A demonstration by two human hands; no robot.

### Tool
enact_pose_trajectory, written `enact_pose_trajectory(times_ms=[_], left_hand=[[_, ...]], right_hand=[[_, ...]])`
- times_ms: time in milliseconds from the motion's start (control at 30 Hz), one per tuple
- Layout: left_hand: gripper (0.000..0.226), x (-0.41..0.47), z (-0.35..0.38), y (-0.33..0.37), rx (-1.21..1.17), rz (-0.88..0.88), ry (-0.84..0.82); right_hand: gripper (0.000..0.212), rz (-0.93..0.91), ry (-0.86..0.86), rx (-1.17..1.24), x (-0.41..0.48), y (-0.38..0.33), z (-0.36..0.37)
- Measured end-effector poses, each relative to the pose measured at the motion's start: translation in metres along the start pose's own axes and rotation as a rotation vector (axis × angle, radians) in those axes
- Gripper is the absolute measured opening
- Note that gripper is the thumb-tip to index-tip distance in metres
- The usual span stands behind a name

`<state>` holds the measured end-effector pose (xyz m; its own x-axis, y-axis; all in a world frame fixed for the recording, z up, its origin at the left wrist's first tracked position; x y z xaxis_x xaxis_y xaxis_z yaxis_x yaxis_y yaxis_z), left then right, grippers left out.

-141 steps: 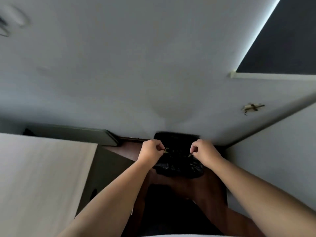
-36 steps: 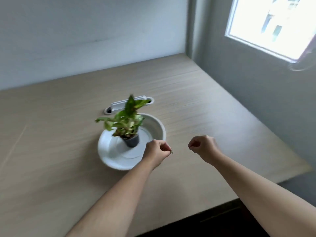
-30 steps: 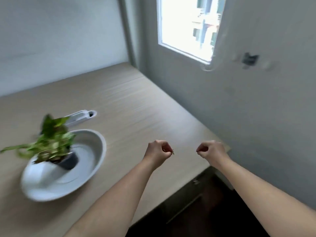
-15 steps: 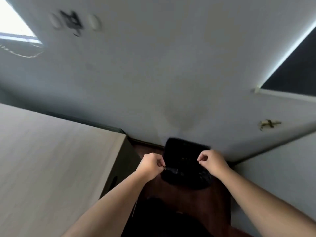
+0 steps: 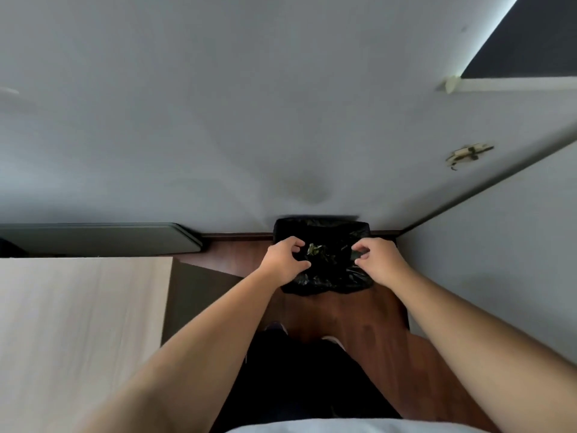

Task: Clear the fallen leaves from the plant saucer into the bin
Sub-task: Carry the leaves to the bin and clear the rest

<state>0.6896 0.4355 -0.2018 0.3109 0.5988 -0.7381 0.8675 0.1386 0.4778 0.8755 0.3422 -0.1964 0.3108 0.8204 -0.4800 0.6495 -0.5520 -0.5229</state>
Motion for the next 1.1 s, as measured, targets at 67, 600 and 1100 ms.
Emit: enact_pose_trajectory(times_ms=[67,600,1100], left_hand=[[0.041,-0.005,-0.005,-0.003,0.039,-0.004,0.026],[0.018,-0.224,-0.115,-0.091,-0.212,-0.132,0.720],[0.017,-0.561,0.008,-0.365,-0.666,-0.783,1.215]], right_hand=[[0.022,-0.004,-0.017,0.007,-0.004,0.000,-0.002],[0.013,-0.636,-0.146,-0.140,-0.062,-0.236,-0.005],[0.014,-1.382,-0.636,-0.415,-0.354,-0.420,0.232]])
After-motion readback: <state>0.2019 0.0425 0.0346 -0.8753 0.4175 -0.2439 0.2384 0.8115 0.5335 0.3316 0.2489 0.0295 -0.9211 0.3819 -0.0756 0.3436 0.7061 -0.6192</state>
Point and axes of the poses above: each hand's wrist, its own x-axis towards the middle knuckle, its own z-axis out of the palm, y = z × x, the point moved 5 cm from there along x, towards the middle knuckle, and after that the axes turned 8 degrees about -z, right-handed, at the moved point
